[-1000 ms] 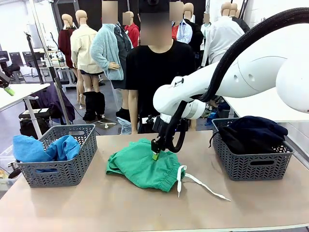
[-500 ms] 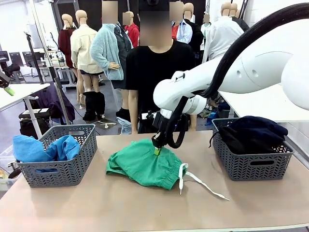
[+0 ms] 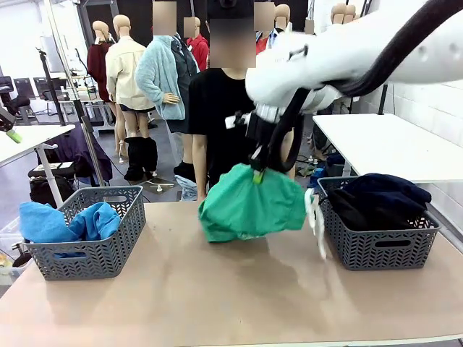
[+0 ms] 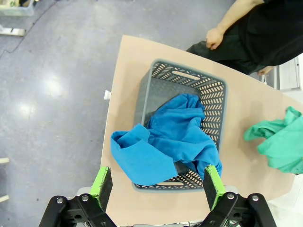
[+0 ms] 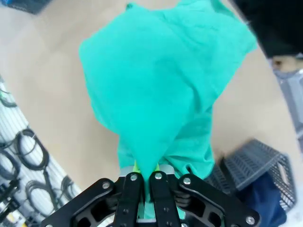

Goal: Sort the tops and bottoms.
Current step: Lift clothes from the center of the table with your right hand.

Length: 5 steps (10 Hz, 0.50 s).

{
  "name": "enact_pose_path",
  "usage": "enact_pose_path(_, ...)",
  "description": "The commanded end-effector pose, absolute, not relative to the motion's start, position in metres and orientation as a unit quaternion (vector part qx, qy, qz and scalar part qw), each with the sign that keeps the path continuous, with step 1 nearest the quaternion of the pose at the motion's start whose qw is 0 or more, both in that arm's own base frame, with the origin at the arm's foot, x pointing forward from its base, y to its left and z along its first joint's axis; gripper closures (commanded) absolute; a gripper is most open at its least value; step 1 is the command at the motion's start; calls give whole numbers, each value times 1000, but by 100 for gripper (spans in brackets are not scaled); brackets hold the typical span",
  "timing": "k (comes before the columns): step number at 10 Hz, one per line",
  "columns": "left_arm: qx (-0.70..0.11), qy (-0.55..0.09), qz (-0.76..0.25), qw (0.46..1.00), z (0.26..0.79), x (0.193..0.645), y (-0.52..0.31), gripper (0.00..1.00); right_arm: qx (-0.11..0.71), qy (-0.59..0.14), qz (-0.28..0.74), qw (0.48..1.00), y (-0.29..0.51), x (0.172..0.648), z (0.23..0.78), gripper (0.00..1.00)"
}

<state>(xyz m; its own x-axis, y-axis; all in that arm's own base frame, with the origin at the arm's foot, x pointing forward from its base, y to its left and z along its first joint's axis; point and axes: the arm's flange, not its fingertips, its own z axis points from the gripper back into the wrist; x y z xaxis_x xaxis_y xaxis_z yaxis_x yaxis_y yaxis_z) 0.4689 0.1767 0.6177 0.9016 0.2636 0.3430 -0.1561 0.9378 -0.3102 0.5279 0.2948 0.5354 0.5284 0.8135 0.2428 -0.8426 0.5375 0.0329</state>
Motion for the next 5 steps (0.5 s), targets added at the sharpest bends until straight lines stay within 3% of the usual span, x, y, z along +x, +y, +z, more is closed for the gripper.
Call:
enact_pose_path(1, -126, -194, 118, 966, 619, 468, 176, 0, 38, -114, 483, 867, 293, 517, 575, 100)
enact_pose_path(5, -126, -194, 118, 966, 619, 468, 176, 0, -62, -154, 432, 887, 286, 494, 684, 100)
